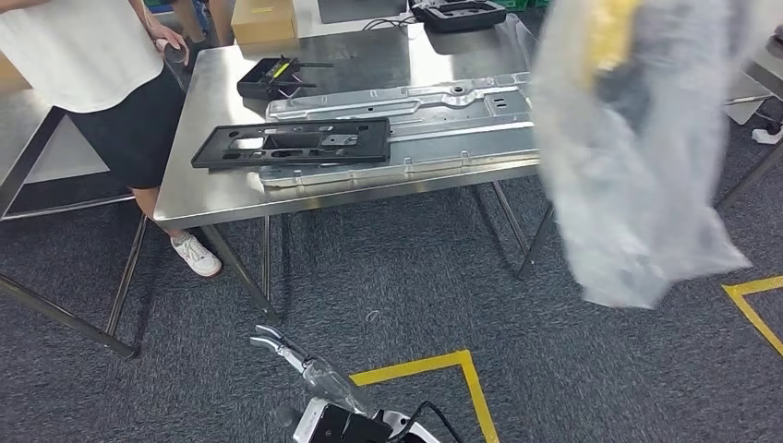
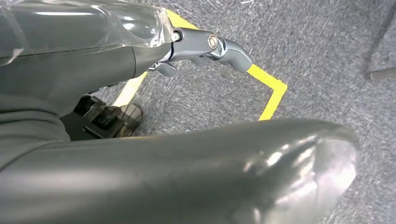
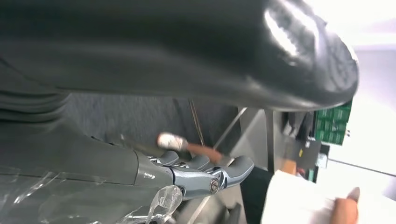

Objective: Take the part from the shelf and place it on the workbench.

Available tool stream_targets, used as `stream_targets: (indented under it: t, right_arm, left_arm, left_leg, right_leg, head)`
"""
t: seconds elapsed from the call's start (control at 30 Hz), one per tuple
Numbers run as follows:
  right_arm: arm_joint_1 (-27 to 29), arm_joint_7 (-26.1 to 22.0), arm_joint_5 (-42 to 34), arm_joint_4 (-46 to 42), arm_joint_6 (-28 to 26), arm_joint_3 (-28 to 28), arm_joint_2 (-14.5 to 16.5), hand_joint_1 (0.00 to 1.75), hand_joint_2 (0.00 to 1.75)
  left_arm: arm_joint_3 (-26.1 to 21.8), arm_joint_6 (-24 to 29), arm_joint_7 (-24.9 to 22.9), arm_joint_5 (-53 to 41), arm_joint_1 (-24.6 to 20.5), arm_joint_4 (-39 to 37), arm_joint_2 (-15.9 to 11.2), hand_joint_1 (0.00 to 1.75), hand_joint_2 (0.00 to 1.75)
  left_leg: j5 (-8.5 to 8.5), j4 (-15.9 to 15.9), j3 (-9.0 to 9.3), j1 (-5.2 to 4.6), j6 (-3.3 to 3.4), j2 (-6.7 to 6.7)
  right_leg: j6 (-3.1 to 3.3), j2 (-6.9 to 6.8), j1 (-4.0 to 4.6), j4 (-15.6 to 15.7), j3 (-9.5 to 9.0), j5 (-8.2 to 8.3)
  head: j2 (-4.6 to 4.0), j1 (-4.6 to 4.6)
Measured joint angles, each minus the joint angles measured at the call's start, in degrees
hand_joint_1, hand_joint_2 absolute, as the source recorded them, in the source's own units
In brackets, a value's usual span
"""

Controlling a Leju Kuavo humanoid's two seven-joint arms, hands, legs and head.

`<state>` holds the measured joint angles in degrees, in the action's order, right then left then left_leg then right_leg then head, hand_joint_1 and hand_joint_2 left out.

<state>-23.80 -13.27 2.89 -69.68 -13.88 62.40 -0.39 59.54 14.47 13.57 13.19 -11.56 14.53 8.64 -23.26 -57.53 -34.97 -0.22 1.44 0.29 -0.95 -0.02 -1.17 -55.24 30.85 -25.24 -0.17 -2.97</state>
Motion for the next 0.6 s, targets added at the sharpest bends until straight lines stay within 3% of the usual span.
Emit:
stream_targets:
  t: [0.1,0.13,0.17,0.2,0.3,0.33,0.4,0.47,0.53,0.6]
  right_arm:
    - [0.33,-0.29,-0.9,2.66,0.67,0.0,1.07,0.0,0.0]
    - [0.43,-0.09,-0.99,3.85,0.5,0.0,1.32,0.0,0.0]
    - [0.48,0.16,-1.0,5.05,0.23,0.0,1.51,0.0,0.0]
    - [0.5,0.52,-0.99,6.21,-0.13,-0.01,1.64,0.0,0.0]
    - [0.42,2.04,-0.95,9.66,-1.58,-0.26,1.73,0.0,0.0]
    - [0.4,2.7,-0.93,10.98,-2.2,-0.47,1.63,0.0,0.0]
    - [0.39,4.1,-0.69,13.84,-3.63,-1.04,1.21,0.0,0.0]
    - [0.37,5.67,-0.23,16.46,-5.22,-1.68,0.29,0.0,0.0]
    - [0.31,7.45,0.24,18.61,-6.76,-2.45,-1.07,0.0,0.0]
    - [0.21,9.57,0.6,20.35,-8.28,-3.32,-2.8,0.0,0.0]
  left_arm:
    - [0.0,-0.17,0.0,-0.37,0.02,0.0,0.01,0.0,0.0]
    - [0.01,-0.27,0.0,-0.55,0.04,0.0,0.02,0.0,0.0]
    - [0.01,-0.37,-0.01,-0.7,0.05,0.0,0.03,0.0,0.0]
    - [0.02,-0.44,-0.01,-0.83,0.05,0.0,0.03,0.0,0.0]
    - [0.02,-0.62,-0.07,-1.05,-0.06,0.01,0.05,0.0,0.0]
    - [0.02,-0.71,-0.13,-1.13,-0.07,0.02,0.08,0.0,0.0]
    - [0.02,-0.91,-0.36,-1.36,0.05,0.04,0.13,0.0,0.0]
    - [0.02,-1.15,-0.59,-1.6,0.14,0.05,0.19,0.0,0.0]
    - [0.02,-1.34,-0.76,-1.74,0.14,0.06,0.24,0.0,0.0]
    - [0.02,-1.5,-0.87,-1.83,0.23,0.07,0.24,0.0,0.0]
  left_leg:
    - [-6.91,-11.2,-4.05,0.43,-0.97,0.0]
    - [-8.08,-13.74,-4.69,0.51,-1.09,0.0]
    - [-8.2,-14.08,-4.21,0.55,-1.08,0.0]
    - [-7.34,-11.9,-2.48,0.56,-0.95,0.0]
    - [-3.64,0.93,5.43,0.25,0.0,-0.07]
    - [-3.09,3.32,6.71,0.03,0.29,-0.08]
    - [-2.6,4.14,6.85,-0.4,0.77,-0.09]
    - [-1.68,4.53,6.59,-0.21,1.48,-0.02]
    - [-0.63,4.93,6.06,0.03,2.28,0.09]
    - [0.02,4.87,5.18,-0.16,2.77,0.13]
  right_leg:
    - [0.43,0.0,-0.03,-0.02,1.46,1.07]
    - [0.38,0.01,-0.02,-0.04,1.99,1.44]
    - [0.29,0.01,-0.02,-0.05,2.47,1.8]
    - [0.16,0.03,-0.02,-0.05,2.87,2.14]
    - [-0.48,0.0,0.02,-0.02,3.52,3.01]
    - [-0.79,-0.04,0.05,0.02,3.63,3.29]
    - [-1.57,-0.11,0.01,0.25,3.71,3.88]
    - [-2.24,-0.07,-0.12,-0.04,4.07,3.71]
    - [-2.57,0.0,-0.14,-4.22,5.9,0.46]
    - [-2.77,0.02,-0.11,-12.41,8.91,-4.34]
  head:
    - [0.02,-0.09]
    - [0.02,-0.1]
    - [0.02,-0.1]
    - [0.02,-0.11]
    - [0.02,-0.09]
    - [0.02,-0.08]
    - [0.02,-0.02]
    - [0.01,0.06]
    - [0.01,0.3]
    - [0.02,0.55]
